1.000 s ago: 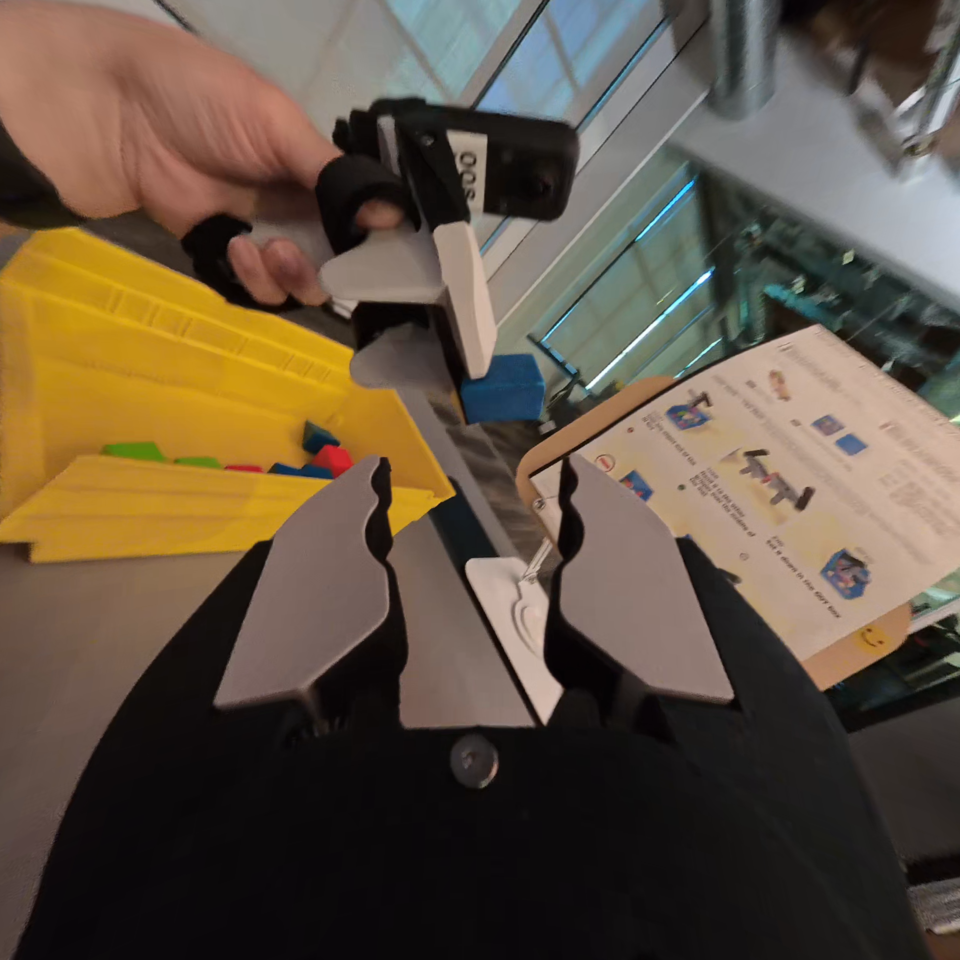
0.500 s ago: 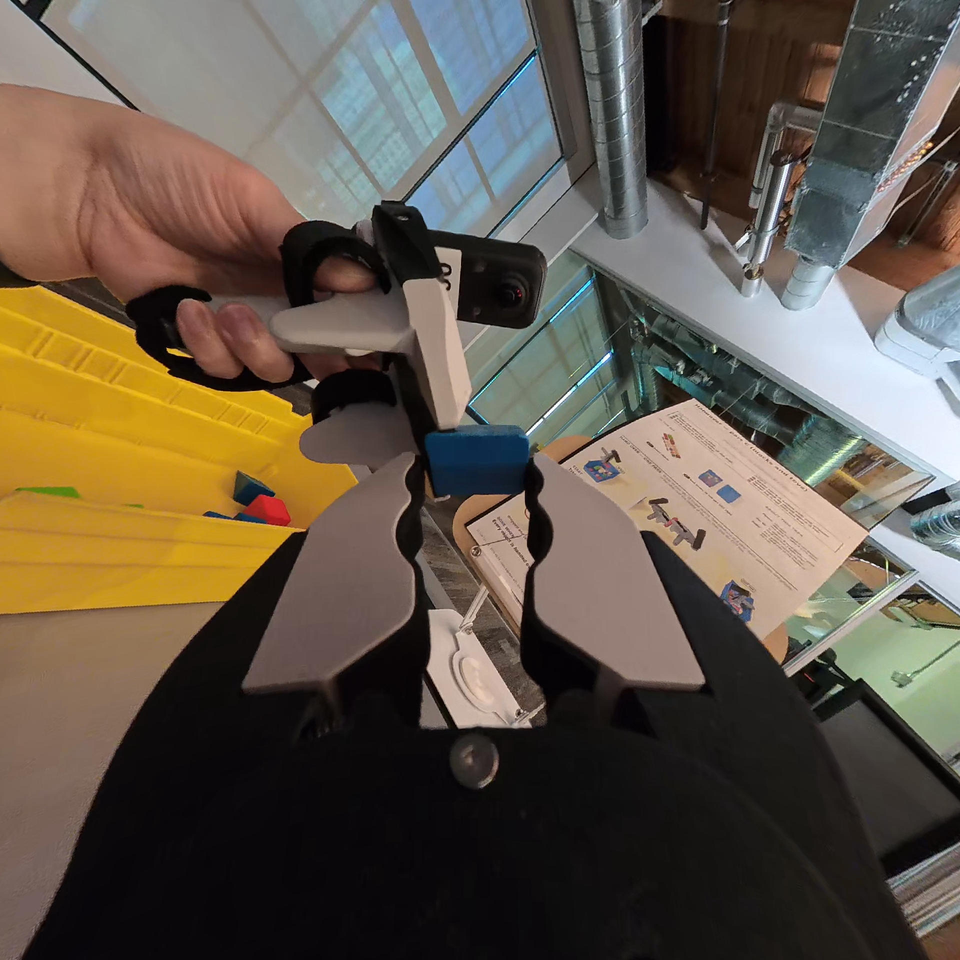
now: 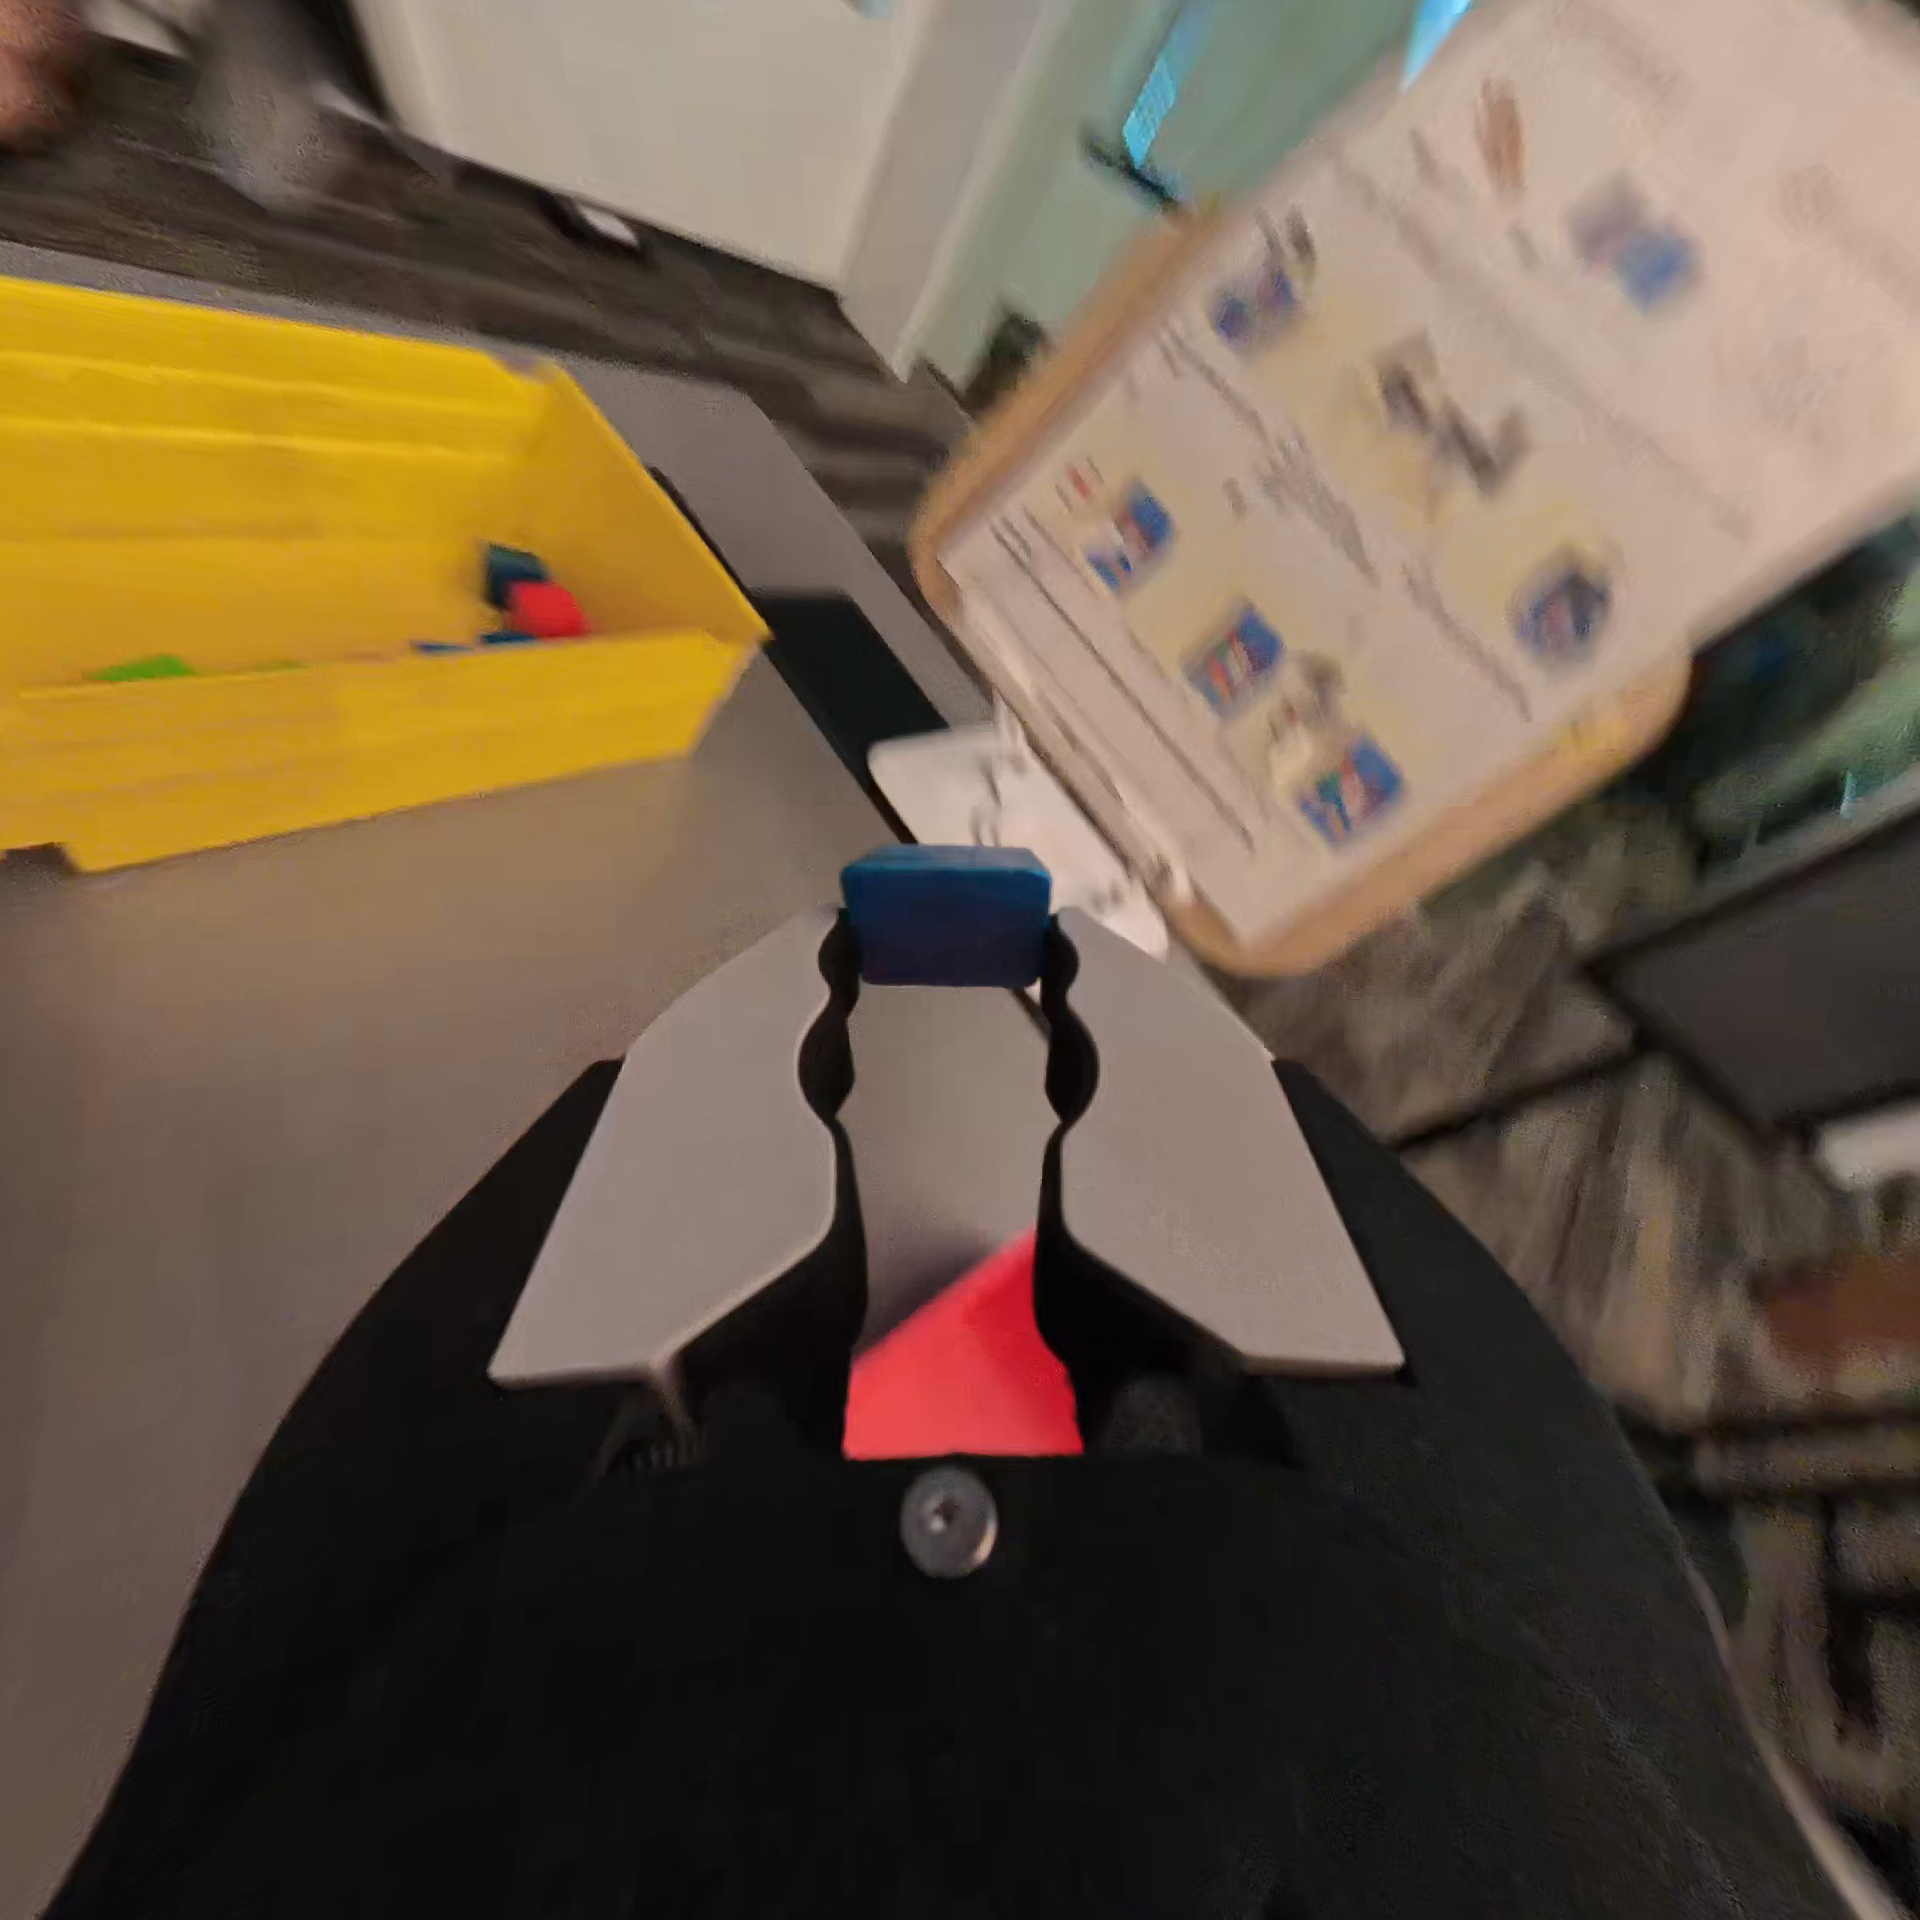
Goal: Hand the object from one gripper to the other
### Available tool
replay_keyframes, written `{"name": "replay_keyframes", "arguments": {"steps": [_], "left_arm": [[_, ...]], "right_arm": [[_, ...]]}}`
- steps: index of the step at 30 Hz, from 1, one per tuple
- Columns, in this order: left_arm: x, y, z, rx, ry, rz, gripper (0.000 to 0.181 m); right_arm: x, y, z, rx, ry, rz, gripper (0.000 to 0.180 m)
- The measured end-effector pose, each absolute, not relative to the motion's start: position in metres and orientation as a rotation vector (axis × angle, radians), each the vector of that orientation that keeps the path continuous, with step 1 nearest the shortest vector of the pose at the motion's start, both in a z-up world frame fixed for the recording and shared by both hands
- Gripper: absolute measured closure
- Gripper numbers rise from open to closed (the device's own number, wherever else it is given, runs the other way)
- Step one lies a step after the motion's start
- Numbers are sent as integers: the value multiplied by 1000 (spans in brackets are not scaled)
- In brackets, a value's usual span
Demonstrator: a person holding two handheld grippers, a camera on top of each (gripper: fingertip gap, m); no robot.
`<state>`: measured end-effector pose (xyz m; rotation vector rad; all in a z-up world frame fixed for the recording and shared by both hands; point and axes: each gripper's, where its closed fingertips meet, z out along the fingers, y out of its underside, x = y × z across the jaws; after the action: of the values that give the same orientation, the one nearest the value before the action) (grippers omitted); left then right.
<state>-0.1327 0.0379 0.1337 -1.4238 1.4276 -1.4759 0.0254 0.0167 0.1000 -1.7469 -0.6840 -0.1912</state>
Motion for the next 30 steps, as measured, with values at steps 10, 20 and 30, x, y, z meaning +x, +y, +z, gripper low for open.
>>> {"name": "replay_keyframes", "arguments": {"steps": [10, 20, 30], "left_arm": [[-142, 37, 154, -1266, 1314, -1306, 148], [-140, 35, 144, -1306, 1371, -1220, 149], [-136, 31, 139, -1319, 1404, -1212, 151]], "right_arm": [[205, 30, -56, -2408, -1, -44, 145], [228, 37, -124, -2566, 191, -62, 144], [245, 35, -139, -2621, 220, -197, 144]]}}
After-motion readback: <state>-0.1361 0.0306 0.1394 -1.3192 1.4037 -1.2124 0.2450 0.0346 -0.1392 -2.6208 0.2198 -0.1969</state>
